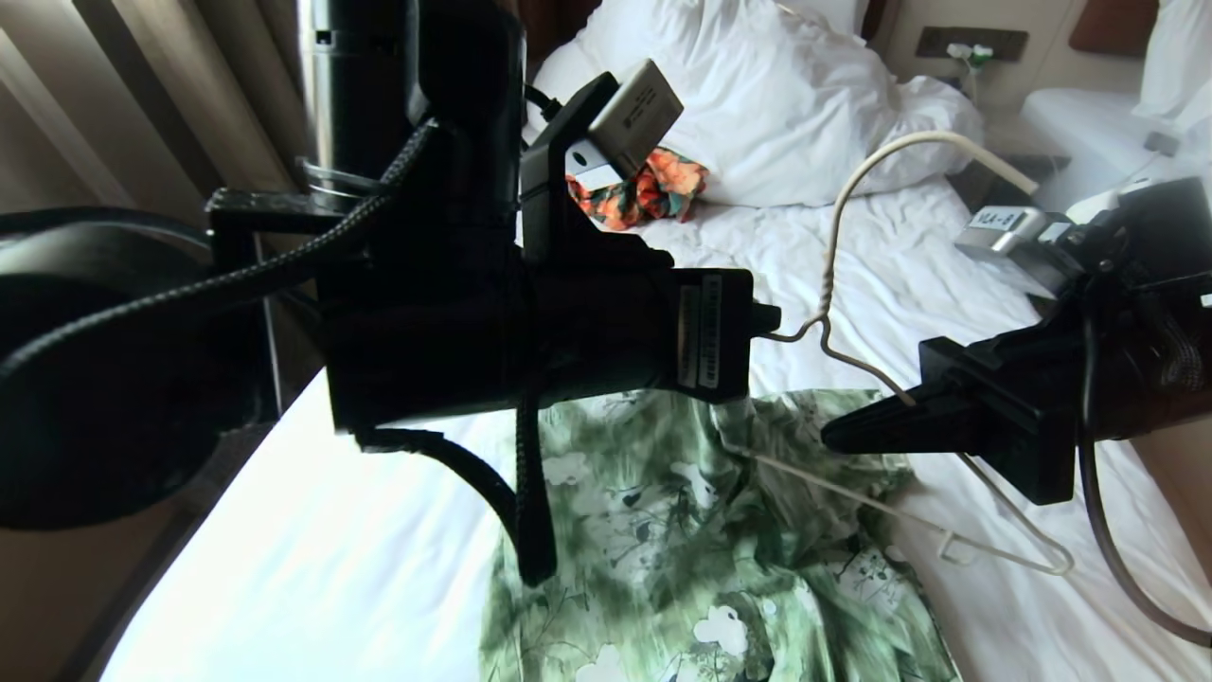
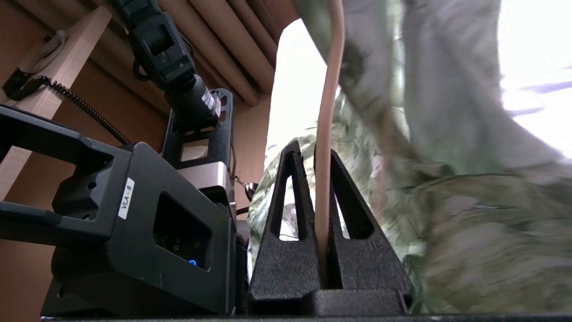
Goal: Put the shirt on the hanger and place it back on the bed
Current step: Hook one side of the shirt onto the hanger
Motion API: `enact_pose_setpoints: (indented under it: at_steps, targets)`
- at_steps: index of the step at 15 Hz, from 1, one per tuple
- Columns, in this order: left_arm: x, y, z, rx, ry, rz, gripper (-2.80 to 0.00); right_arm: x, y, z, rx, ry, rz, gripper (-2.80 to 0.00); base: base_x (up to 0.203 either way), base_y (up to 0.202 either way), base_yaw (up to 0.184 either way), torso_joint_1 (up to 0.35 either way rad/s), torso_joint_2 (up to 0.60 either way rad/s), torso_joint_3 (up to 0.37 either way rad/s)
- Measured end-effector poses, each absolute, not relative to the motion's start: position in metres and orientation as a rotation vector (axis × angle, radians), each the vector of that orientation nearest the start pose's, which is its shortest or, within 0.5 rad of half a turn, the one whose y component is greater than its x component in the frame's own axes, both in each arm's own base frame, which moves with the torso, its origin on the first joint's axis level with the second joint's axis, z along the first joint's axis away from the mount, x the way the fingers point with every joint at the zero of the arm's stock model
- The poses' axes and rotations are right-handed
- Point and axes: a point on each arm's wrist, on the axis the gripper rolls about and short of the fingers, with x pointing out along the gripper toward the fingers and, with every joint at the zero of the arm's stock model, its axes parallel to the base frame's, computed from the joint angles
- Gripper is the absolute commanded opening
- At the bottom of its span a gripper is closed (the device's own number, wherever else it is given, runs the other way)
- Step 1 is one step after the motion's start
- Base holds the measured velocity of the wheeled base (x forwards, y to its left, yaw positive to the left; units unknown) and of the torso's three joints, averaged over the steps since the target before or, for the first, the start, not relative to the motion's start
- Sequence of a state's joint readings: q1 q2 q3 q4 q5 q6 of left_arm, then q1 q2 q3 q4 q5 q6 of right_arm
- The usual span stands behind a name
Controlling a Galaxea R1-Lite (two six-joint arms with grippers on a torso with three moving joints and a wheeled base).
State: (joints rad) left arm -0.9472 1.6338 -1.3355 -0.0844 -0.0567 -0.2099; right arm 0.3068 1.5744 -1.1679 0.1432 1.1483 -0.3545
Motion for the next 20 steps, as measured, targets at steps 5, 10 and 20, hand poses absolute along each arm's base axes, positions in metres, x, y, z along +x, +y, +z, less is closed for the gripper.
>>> enact_pose_setpoints:
  at_steps: [5,10,20]
  targets:
    - [0.176,-0.243,0.302,-0.094,0.293,-0.890,-2.80,0.242,0.085,0.262,-0.028,0.246,1.484,-2.80,0.000,0.000,0.000,0.000,0.00,0.000]
    - [0.166,-0.246,0.302,-0.090,0.288,-0.899,-2.80,0.246,0.084,0.261,-0.037,0.222,1.478,-2.80,0.000,0.000,0.000,0.000,0.00,0.000]
    - [0.149,-0.264,0.303,-0.073,0.274,-0.944,-2.80,0.263,0.087,0.250,-0.025,0.229,1.483,-2.80,0.000,0.000,0.000,0.000,0.00,0.000]
